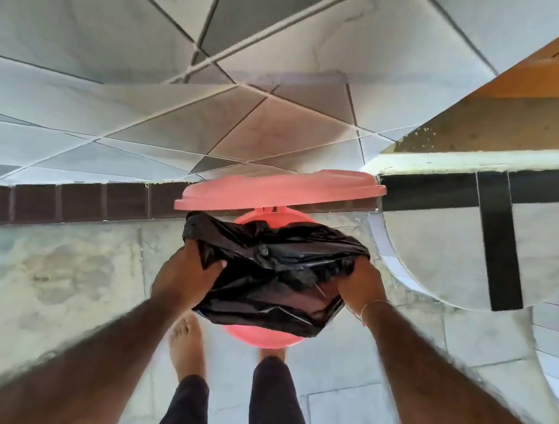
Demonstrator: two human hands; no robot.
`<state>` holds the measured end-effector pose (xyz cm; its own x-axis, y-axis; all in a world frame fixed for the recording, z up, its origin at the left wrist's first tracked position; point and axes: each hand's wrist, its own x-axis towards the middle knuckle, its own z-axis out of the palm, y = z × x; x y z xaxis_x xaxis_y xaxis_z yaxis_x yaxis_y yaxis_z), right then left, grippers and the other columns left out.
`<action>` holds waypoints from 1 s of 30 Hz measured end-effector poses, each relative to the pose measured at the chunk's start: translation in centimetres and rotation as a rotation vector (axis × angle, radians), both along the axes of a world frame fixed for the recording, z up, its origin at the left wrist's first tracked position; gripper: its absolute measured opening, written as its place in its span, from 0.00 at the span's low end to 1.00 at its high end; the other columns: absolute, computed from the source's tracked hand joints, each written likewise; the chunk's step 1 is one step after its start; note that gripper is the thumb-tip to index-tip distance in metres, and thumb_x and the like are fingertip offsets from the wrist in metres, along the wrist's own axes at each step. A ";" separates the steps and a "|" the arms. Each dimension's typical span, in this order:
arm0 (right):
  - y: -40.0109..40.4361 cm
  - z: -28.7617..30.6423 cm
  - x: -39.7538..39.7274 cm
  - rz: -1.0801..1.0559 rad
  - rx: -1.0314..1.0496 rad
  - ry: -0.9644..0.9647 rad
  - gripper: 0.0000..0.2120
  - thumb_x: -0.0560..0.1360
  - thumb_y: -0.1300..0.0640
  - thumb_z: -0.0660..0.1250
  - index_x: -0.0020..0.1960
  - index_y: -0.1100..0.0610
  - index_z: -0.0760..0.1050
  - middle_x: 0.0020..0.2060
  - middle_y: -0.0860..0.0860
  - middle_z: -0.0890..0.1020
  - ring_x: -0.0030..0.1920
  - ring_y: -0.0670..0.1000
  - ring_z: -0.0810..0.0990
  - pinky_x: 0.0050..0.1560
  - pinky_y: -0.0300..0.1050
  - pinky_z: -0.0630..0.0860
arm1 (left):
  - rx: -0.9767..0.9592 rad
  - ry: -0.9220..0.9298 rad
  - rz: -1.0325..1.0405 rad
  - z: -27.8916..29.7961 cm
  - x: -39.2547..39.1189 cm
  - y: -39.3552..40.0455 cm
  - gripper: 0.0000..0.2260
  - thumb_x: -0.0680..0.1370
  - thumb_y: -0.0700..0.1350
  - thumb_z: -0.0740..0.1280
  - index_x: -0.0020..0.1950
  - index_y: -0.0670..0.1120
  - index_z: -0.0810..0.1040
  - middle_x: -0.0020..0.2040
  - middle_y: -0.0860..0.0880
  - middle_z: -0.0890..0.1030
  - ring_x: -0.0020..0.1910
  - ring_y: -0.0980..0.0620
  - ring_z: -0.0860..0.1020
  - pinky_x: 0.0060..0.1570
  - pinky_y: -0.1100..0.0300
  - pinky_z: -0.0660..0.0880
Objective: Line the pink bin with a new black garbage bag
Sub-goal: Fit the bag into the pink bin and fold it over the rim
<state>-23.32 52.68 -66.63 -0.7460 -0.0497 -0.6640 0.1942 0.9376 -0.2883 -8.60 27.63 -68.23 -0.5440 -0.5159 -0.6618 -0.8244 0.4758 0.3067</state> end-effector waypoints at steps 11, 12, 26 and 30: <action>4.1 -2.8 0.8 0.085 0.088 0.082 0.17 0.72 0.54 0.67 0.57 0.61 0.75 0.56 0.62 0.77 0.53 0.64 0.80 0.53 0.53 0.77 | -0.076 0.011 -0.022 -2.6 1.3 -1.4 0.21 0.74 0.42 0.61 0.66 0.44 0.65 0.56 0.34 0.78 0.53 0.31 0.78 0.50 0.43 0.75; 4.5 -2.8 1.7 0.141 0.157 0.041 0.16 0.72 0.55 0.66 0.58 0.61 0.73 0.57 0.61 0.74 0.52 0.65 0.79 0.52 0.56 0.77 | -0.058 -0.013 -0.037 -2.7 2.2 -1.0 0.21 0.74 0.42 0.61 0.66 0.44 0.65 0.57 0.34 0.78 0.53 0.31 0.78 0.50 0.43 0.75; 8.2 -7.1 9.4 0.361 0.489 -0.055 0.11 0.72 0.54 0.66 0.54 0.52 0.73 0.49 0.51 0.67 0.46 0.56 0.77 0.35 0.48 0.72 | -0.150 -0.181 -0.077 -4.0 8.1 1.4 0.19 0.71 0.52 0.67 0.59 0.46 0.74 0.54 0.47 0.72 0.49 0.39 0.77 0.39 0.49 0.74; 7.6 -8.3 9.9 0.104 0.460 -0.042 0.11 0.74 0.58 0.64 0.56 0.57 0.70 0.52 0.54 0.71 0.51 0.60 0.77 0.42 0.51 0.73 | -0.127 -0.198 -0.041 -5.0 8.2 1.9 0.19 0.71 0.50 0.69 0.60 0.45 0.73 0.55 0.46 0.72 0.51 0.39 0.77 0.42 0.46 0.75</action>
<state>-13.39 60.29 -74.94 -0.7244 0.1836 -0.6645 0.0951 0.9813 0.1675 -0.43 29.52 -73.26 -0.4328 -0.5820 -0.6885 -0.8414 0.5349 0.0767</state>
